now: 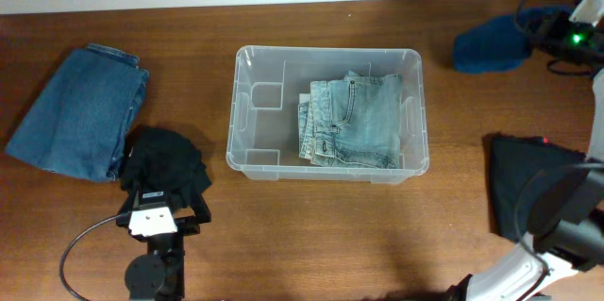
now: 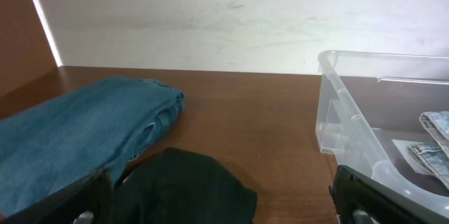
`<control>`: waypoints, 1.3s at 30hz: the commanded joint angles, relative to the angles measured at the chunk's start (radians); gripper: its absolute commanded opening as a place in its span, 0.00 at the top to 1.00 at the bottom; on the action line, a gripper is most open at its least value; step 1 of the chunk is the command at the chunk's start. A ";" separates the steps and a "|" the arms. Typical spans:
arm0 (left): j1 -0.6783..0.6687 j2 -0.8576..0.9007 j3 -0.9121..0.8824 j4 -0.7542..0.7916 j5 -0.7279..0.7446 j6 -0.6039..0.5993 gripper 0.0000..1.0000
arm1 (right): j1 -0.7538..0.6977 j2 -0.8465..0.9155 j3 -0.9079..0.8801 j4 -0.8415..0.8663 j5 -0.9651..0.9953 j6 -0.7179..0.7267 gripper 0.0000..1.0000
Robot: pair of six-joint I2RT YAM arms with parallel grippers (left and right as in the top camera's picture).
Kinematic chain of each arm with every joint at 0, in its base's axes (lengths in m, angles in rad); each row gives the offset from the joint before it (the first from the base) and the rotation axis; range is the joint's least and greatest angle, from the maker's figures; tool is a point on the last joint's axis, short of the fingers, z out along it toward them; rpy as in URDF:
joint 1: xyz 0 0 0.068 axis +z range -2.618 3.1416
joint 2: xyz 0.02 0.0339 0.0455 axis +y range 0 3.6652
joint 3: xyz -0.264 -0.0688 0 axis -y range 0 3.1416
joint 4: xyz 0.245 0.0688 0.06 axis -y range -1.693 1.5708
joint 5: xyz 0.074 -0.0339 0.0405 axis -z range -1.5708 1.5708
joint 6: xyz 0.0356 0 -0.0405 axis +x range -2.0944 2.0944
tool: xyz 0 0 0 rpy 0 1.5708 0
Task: Pack container
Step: 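Lift the teal shirt and carry it over the bin's left side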
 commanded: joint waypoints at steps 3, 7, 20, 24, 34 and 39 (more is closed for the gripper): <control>-0.002 -0.007 -0.002 -0.004 -0.003 0.012 0.00 | 0.074 -0.207 0.082 0.016 -0.043 -0.060 0.96; -0.002 -0.007 -0.002 -0.004 -0.003 0.012 0.01 | 0.153 -0.290 0.082 -0.010 -0.044 -0.095 0.96; -0.002 -0.007 -0.002 -0.004 -0.003 0.012 0.01 | 0.542 -0.453 0.082 -0.103 -0.044 -0.276 0.96; -0.002 -0.007 -0.002 -0.004 -0.003 0.012 0.01 | 0.676 -0.444 0.082 -0.240 -0.043 -0.478 0.96; -0.002 -0.007 -0.002 -0.003 -0.003 0.012 0.01 | 0.903 -0.388 0.082 -0.593 -0.034 -1.049 0.96; -0.002 -0.007 -0.002 -0.004 -0.003 0.012 0.01 | 0.953 -0.328 0.081 -0.606 0.041 -1.112 0.96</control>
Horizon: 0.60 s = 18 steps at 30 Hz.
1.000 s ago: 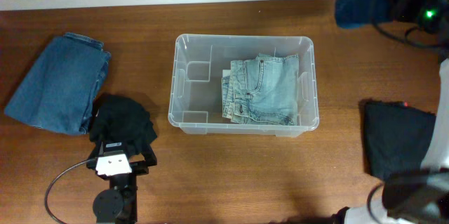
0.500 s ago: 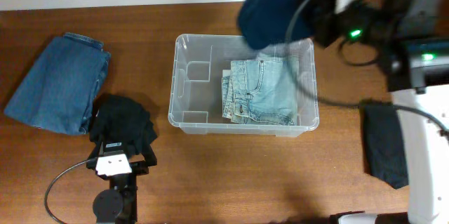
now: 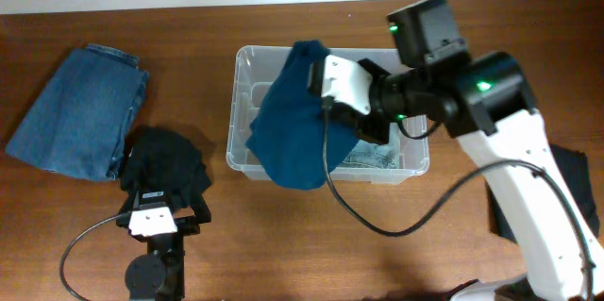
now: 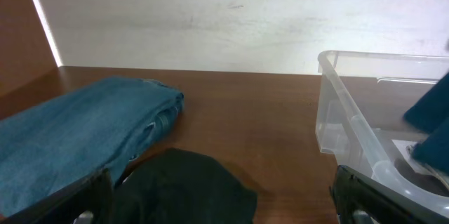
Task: Pack container
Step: 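Lift the teal shirt and carry it over the bin's left side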
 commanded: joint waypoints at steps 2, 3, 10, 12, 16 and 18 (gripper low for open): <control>-0.002 -0.007 -0.002 -0.004 -0.003 0.012 0.01 | 0.037 0.062 0.024 0.010 0.049 -0.177 0.96; -0.002 -0.007 -0.002 -0.004 -0.003 0.012 0.01 | 0.040 0.075 0.024 0.010 0.053 -0.192 0.96; -0.002 -0.007 -0.002 -0.003 -0.003 0.012 0.01 | 0.042 0.158 0.024 0.011 0.057 -0.259 0.96; -0.002 -0.007 -0.002 -0.004 -0.003 0.012 0.01 | 0.042 0.177 0.024 0.011 0.058 -0.277 0.96; -0.002 -0.007 -0.002 -0.004 -0.003 0.012 0.01 | 0.040 0.188 0.024 0.056 0.058 -0.280 0.96; -0.002 -0.007 -0.002 -0.004 -0.003 0.012 0.01 | 0.040 0.188 0.034 0.090 0.062 -0.280 0.96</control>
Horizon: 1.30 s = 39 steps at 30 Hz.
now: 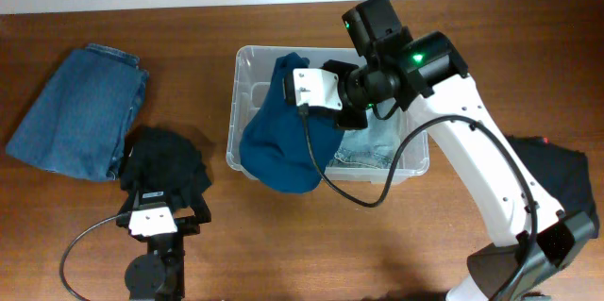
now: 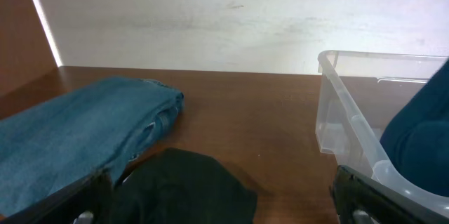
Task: Pack container
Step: 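Lift the teal shirt and carry it over the bin's left side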
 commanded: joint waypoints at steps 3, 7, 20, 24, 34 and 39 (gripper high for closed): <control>-0.002 -0.007 -0.002 -0.004 -0.003 0.012 0.01 | 0.010 0.005 0.074 0.067 0.022 -0.026 0.96; -0.002 -0.007 -0.002 -0.004 -0.003 0.012 0.01 | 0.011 0.005 0.145 0.059 0.034 -0.022 0.96; -0.002 -0.007 -0.002 -0.004 -0.003 0.012 0.01 | 0.013 0.007 0.146 0.049 0.047 -0.023 0.96; -0.002 -0.007 -0.002 -0.004 -0.003 0.012 0.01 | 0.032 0.011 0.146 0.023 0.043 -0.035 0.96; -0.002 -0.007 -0.002 -0.004 -0.003 0.012 0.01 | 0.121 0.029 0.145 -0.064 0.058 -0.072 0.96; -0.002 -0.007 -0.002 -0.004 -0.003 0.012 0.01 | 0.121 0.089 0.143 -0.086 0.074 -0.071 0.96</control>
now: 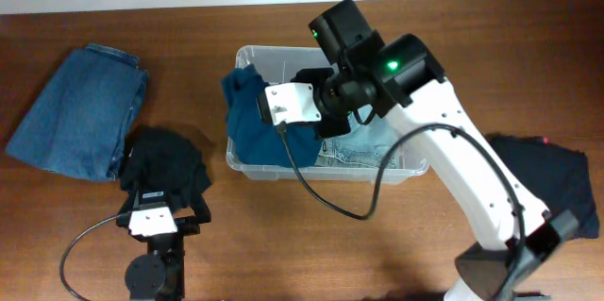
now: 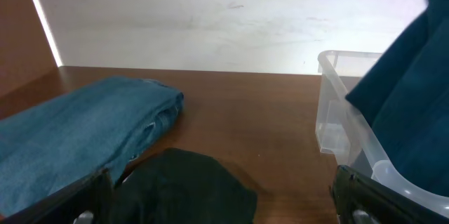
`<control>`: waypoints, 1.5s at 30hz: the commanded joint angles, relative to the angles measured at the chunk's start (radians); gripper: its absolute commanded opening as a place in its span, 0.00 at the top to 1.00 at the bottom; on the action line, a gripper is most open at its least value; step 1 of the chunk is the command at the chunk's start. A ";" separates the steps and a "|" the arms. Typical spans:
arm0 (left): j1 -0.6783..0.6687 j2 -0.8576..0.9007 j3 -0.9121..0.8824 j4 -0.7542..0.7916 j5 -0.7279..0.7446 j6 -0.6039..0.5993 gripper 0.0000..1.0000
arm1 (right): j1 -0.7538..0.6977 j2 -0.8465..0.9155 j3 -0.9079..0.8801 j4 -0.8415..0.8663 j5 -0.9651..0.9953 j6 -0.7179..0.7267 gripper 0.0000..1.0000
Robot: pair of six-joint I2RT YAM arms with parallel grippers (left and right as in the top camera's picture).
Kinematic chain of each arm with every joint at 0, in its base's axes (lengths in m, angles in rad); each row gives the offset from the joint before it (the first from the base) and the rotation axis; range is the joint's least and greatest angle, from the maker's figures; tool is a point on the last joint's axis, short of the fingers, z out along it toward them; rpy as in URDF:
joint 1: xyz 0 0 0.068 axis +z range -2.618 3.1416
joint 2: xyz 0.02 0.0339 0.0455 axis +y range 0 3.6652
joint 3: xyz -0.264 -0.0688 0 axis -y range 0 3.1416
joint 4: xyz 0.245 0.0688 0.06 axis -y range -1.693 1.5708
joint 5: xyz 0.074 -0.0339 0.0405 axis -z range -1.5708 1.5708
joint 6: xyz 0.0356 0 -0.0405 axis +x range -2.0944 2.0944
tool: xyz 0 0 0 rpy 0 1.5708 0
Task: Pack container
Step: 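Lift the teal shirt and carry it over the bin's left side, then lower the teal shirt into the bin's left half and press it down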
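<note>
A clear plastic container (image 1: pixel 247 164) stands mid-table, with light folded jeans (image 1: pixel 363 150) in its right half. My right gripper (image 1: pixel 276 103) is over the left half, shut on a dark teal garment (image 1: pixel 250 112) that bunches against the left wall; its fingertips are buried in the cloth. The left wrist view shows the teal garment (image 2: pixel 410 97) hanging above the container (image 2: pixel 330 122). My left gripper (image 1: pixel 160 216) rests open at the front left, over the near edge of a black garment (image 1: pixel 165 161), fingers spread wide and holding nothing.
Folded blue jeans (image 1: pixel 80 112) lie at the far left, touching the black garment. Another dark garment (image 1: pixel 538 174) lies at the right edge of the table. The right arm (image 1: pixel 453 169) reaches diagonally across the container from the front right.
The right gripper has shifted left and back with the teal garment. The cloth hung out over the container's front-left wall; now it sits within the left half. The left arm has not moved.
The right gripper was first at the back right corner by the teal garment on the table. Then it held that garment spread above the container, then lower and spilling over the front-left wall. Now the garment is gathered in the left half. The left gripper stayed open throughout.
</note>
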 commanded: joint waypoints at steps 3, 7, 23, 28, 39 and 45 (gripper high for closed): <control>-0.002 -0.007 -0.002 -0.004 -0.003 0.012 0.01 | 0.004 0.065 0.025 0.005 0.034 -0.010 0.96; -0.002 -0.007 -0.002 -0.004 -0.003 0.012 0.00 | 0.004 0.084 0.025 0.016 0.054 -0.010 0.96; -0.002 -0.007 -0.002 -0.004 -0.003 0.012 0.01 | -0.037 0.165 0.021 0.160 0.088 -0.003 0.96; -0.002 -0.007 -0.002 -0.004 -0.003 0.012 0.01 | -0.037 0.183 0.021 0.252 0.148 -0.002 0.96; -0.002 -0.007 -0.002 -0.004 -0.003 0.012 0.01 | -0.037 0.246 0.021 0.285 0.269 -0.002 0.95; -0.002 -0.007 -0.002 -0.004 -0.003 0.012 0.01 | -0.041 0.304 0.021 0.477 0.399 0.115 0.82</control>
